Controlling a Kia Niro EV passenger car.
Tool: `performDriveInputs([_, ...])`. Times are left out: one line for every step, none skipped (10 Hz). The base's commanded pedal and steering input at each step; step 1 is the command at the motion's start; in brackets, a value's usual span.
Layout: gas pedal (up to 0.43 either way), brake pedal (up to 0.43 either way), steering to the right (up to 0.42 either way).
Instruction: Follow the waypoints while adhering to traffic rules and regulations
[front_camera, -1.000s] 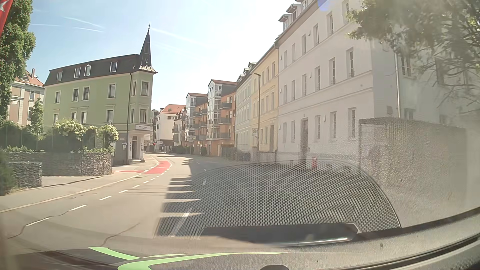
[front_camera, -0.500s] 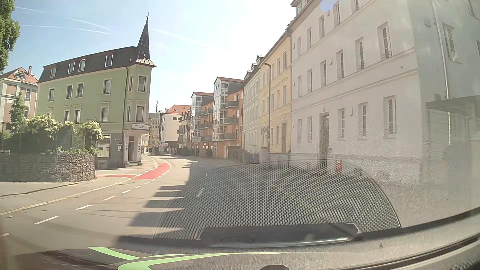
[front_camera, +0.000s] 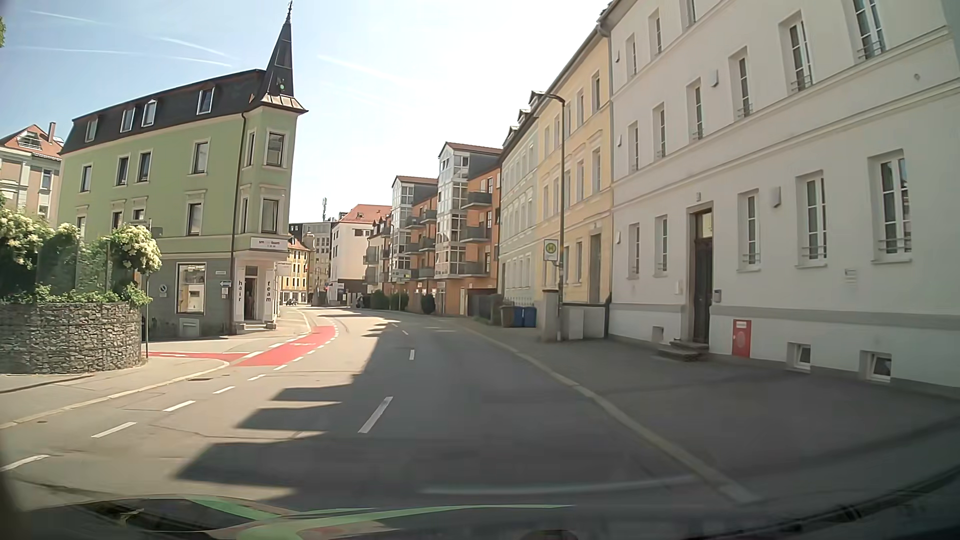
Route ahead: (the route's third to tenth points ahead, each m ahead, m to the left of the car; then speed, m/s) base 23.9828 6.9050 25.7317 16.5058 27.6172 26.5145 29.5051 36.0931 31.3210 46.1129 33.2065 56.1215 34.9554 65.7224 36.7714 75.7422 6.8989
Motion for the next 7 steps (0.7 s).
performDriveInputs([0.0,0.189,-0.024])
performDriveInputs([0.0,0.195,-0.024])
performDriveInputs([0.0,0.195,-0.024])
performDriveInputs([0.0,0.195,-0.024])
performDriveInputs([0.0,0.195,-0.024])
performDriveInputs([0.0,0.189,-0.024])
performDriveInputs([0.0,0.177,-0.024])
